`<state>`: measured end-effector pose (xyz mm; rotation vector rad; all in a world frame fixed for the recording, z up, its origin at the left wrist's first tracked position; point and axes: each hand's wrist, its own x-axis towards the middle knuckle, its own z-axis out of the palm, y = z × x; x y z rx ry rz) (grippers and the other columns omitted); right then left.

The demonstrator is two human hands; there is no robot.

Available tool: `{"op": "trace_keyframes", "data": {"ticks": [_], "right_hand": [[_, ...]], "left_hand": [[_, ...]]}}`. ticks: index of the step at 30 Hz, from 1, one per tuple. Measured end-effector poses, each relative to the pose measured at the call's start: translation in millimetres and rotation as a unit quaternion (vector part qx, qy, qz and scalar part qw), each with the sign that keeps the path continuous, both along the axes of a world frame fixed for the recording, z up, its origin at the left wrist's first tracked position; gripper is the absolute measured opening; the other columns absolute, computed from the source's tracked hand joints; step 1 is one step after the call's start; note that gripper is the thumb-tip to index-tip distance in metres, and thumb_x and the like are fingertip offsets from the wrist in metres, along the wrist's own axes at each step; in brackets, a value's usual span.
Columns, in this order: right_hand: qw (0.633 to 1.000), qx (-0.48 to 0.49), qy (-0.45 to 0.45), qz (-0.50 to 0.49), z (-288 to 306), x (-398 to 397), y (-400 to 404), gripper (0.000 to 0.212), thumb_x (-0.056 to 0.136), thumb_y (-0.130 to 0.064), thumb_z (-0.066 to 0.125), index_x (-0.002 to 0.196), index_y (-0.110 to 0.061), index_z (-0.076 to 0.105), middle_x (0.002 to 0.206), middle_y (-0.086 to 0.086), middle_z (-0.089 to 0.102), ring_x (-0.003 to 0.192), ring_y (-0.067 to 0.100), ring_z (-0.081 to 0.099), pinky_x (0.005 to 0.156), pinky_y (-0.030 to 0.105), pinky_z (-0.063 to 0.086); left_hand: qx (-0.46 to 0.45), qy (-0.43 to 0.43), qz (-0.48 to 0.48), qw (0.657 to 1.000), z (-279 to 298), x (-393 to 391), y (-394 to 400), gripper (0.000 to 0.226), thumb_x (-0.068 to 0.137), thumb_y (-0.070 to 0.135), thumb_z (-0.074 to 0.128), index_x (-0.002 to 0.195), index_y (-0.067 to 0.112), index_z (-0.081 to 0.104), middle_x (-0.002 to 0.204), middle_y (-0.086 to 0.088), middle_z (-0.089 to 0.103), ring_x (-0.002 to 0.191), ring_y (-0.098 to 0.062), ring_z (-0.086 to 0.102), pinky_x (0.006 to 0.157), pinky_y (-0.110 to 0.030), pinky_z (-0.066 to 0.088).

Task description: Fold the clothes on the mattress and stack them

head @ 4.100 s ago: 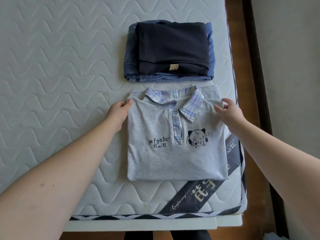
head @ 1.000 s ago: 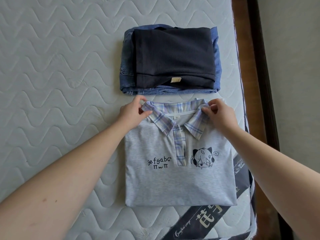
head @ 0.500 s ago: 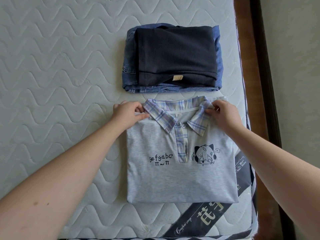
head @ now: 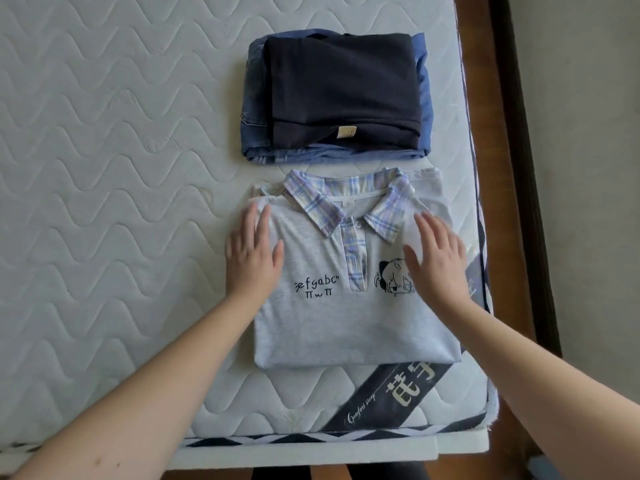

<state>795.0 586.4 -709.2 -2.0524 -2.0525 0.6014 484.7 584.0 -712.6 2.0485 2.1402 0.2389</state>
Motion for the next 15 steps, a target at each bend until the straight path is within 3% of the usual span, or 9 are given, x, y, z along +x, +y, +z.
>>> {"op": "trace_keyframes", "data": {"ticks": [2,5,8,13,15], "right_hand": [[0.999,-0.013,-0.009,0.052,-2.3,-17.9,-40.9,0.058,0.099,-0.03,0.05,0.152,-0.013,0.032,0.158,0.007,0.031,0.147,0.026,0.024,0.119,0.045,0.018],[0.995,-0.029,-0.022,0.088,-9.1,-40.8,-95.4,0.059,0.097,-0.035,0.052,0.15,-0.016,0.037,0.157,0.005,0.034,0.146,0.026,0.028,0.118,0.046,0.02],[0.995,-0.058,-0.022,0.08,-15.1,-52.4,-133.3,0.062,0.097,-0.037,0.055,0.152,-0.02,0.032,0.16,0.001,0.027,0.148,0.021,0.022,0.119,0.043,0.016],[0.982,-0.141,-0.088,0.092,-15.9,-38.3,-173.6,0.066,0.1,-0.047,0.042,0.156,-0.022,0.018,0.163,-0.001,0.011,0.15,0.017,0.004,0.121,0.041,0.005],[0.972,-0.177,-0.109,0.109,-7.8,-34.4,-184.5,0.067,0.1,-0.05,0.037,0.156,-0.02,0.016,0.163,-0.001,0.009,0.151,0.018,0.005,0.121,0.04,0.002]], "left_hand": [[0.012,0.014,-0.098,0.995,-4.5,15.1,-44.8,0.06,0.093,0.031,0.051,0.148,0.01,0.039,0.155,-0.013,0.034,0.139,-0.03,0.039,0.105,-0.046,0.035],[-0.051,0.017,-0.181,0.982,-12.1,37.3,-104.8,0.062,0.091,0.038,0.045,0.149,0.017,0.037,0.157,-0.009,0.032,0.142,-0.025,0.035,0.11,-0.046,0.032],[-0.12,0.054,-0.189,0.973,-19.2,37.5,-144.9,0.063,0.094,0.044,0.042,0.151,0.02,0.034,0.159,-0.007,0.028,0.144,-0.026,0.032,0.113,-0.047,0.029],[-0.237,0.078,-0.174,0.953,-4.0,20.5,-180.5,0.066,0.092,0.049,0.034,0.147,0.013,0.04,0.155,-0.008,0.035,0.14,-0.026,0.038,0.113,-0.048,0.034],[-0.291,0.098,-0.177,0.935,8.4,14.2,-185.9,0.068,0.096,0.053,0.026,0.153,0.017,0.027,0.161,-0.004,0.021,0.147,-0.021,0.025,0.117,-0.044,0.022]]}}
